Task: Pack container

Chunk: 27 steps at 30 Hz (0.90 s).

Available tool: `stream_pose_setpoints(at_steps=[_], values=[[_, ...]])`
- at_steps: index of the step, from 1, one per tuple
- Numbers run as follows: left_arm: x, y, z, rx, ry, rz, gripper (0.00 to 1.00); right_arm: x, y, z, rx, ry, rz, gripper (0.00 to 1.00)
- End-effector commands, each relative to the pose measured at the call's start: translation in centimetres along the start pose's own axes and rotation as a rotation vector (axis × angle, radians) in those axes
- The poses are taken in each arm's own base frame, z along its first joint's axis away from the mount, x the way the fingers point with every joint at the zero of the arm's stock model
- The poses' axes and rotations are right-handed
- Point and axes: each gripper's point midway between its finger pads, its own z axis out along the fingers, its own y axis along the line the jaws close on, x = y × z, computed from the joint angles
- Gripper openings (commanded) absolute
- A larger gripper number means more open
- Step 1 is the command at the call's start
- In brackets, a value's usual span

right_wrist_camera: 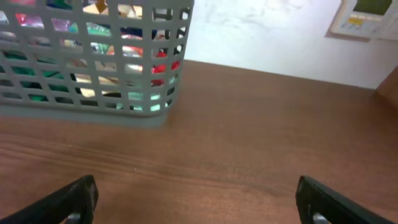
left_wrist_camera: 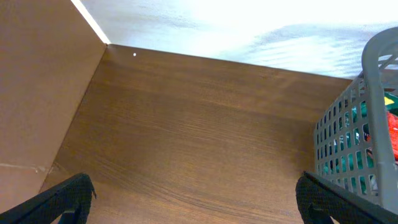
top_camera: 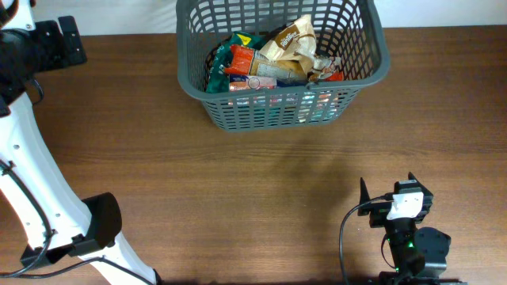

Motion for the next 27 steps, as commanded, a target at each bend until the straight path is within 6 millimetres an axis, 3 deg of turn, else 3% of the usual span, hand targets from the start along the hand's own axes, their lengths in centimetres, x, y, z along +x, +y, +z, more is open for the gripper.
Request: stream_pose_setpoints(at_steps=[1, 12, 14, 18, 21, 23, 27], values=[[0.1, 0.1, 0.0, 0.000, 0.001, -0.009, 0.99, 0.1, 0.3, 0.0, -0.014, -0.007, 0.010, 0.99], [0.0, 0.1, -0.2, 0.000, -0.001, -0.009, 0.99, 0.1, 0.3, 0.0, -0.014, -0.007, 0.010, 0.99], [-0.1, -0.1, -1.3, 0.003, -0.023, -0.005, 0.99, 0.1, 0.3, 0.0, -0.014, -0.007, 0.010, 0.99], [0.1, -1.8, -7.1, 0.039, -0.112, 0.026, 0.99, 0.1, 0.3, 0.0, -0.015, -0.007, 0.010, 0.99], [3.0, -3.3, -10.0, 0.079, -0.081, 0.061, 0.99, 0.1, 0.3, 0.0, -0.014, -0.007, 0.010, 0.99], [7.4, -3.8, -11.2, 0.098, -0.001, 0.090, 0.99, 0.1, 0.3, 0.0, -0.014, -0.007, 0.010, 0.99], [10.9, -3.8, -11.0, 0.089, -0.077, 0.107, 0.99, 0.1, 0.3, 0.0, -0.014, -0.007, 0.010, 0.99]])
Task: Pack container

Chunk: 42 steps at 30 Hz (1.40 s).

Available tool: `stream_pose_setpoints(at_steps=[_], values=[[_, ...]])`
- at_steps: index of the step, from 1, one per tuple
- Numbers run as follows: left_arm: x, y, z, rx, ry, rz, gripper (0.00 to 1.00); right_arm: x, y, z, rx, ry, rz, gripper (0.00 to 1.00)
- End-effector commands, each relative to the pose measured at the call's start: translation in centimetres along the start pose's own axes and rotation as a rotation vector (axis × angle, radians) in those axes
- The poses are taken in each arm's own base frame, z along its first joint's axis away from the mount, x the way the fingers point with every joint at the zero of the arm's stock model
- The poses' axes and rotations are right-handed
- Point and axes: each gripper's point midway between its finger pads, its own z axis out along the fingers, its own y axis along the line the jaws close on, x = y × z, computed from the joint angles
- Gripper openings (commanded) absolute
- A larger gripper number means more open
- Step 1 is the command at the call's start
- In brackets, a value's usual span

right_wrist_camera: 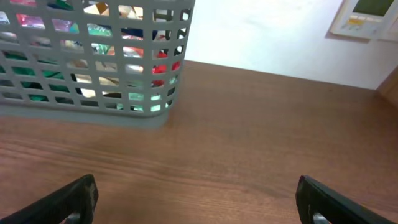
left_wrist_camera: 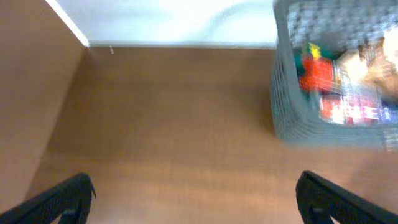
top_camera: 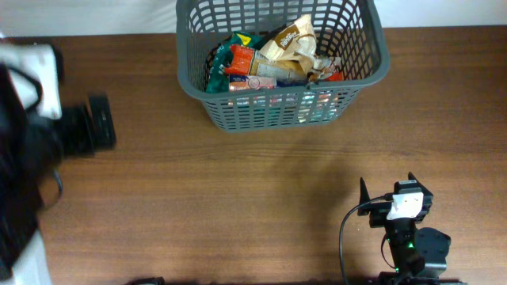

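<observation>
A grey slatted basket (top_camera: 277,87) stands at the table's far middle, filled with several snack packets (top_camera: 273,51). My left gripper (top_camera: 97,125) is blurred at the left of the table, well apart from the basket. In its own view the left gripper (left_wrist_camera: 196,180) is open and empty over bare wood, with the basket (left_wrist_camera: 292,118) at the upper right. My right gripper (top_camera: 386,184) rests near the front right. Seen from its wrist, the right gripper (right_wrist_camera: 196,182) is open and empty, and the basket (right_wrist_camera: 93,106) is ahead to the left.
A brown panel (left_wrist_camera: 31,93) borders the table on the left. A white wall runs behind the table, with a small control panel (right_wrist_camera: 367,15) on it. A black cable (top_camera: 346,237) loops beside the right arm's base.
My left arm has moved from the far left corner to a spot nearer the front and further in. Its camera now looks down at the basket's contents. The right arm has not moved.
</observation>
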Motion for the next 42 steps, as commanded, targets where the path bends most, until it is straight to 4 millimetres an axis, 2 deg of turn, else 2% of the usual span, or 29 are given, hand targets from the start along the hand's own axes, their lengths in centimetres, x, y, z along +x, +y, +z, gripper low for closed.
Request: stream_pose_setpoints(at_steps=[1, 7, 9, 10, 16, 22, 27, 35, 42], values=[[3.5, -0.5, 1.4, -0.004, -0.031, 0.017, 0.99, 0.1, 0.3, 0.0, -0.014, -0.005, 0.010, 0.99], [5.0, -1.7, 2.0, 0.011, -0.464, 0.008, 0.99, 0.1, 0.3, 0.0, -0.014, -0.005, 0.010, 0.99], [6.7, -2.0, 2.2, 0.015, -0.547, 0.004, 0.99, 0.1, 0.3, 0.0, -0.014, -0.005, 0.010, 0.99], [8.5, -2.3, 2.6, 0.022, -0.577, 0.005, 0.99, 0.1, 0.3, 0.0, -0.015, -0.005, 0.010, 0.99], [15.2, -4.2, 6.2, 0.082, -0.587, 0.029, 0.99, 0.1, 0.3, 0.0, -0.015, -0.005, 0.010, 0.99], [17.5, -4.7, 8.8, 0.085, -0.755, 0.010, 0.99, 0.1, 0.3, 0.0, -0.014, -0.005, 0.010, 0.99], [19.4, -5.2, 11.6, 0.090, -0.749, 0.012, 0.99, 0.1, 0.3, 0.0, -0.014, -0.005, 0.010, 0.99], [22.2, -5.6, 14.6, 0.092, -0.664, 0.023, 0.99, 0.1, 0.3, 0.0, -0.014, -0.005, 0.010, 0.99], [22.8, -5.7, 15.1, 0.093, -0.631, 0.028, 0.99, 0.1, 0.3, 0.0, -0.014, -0.005, 0.010, 0.99]])
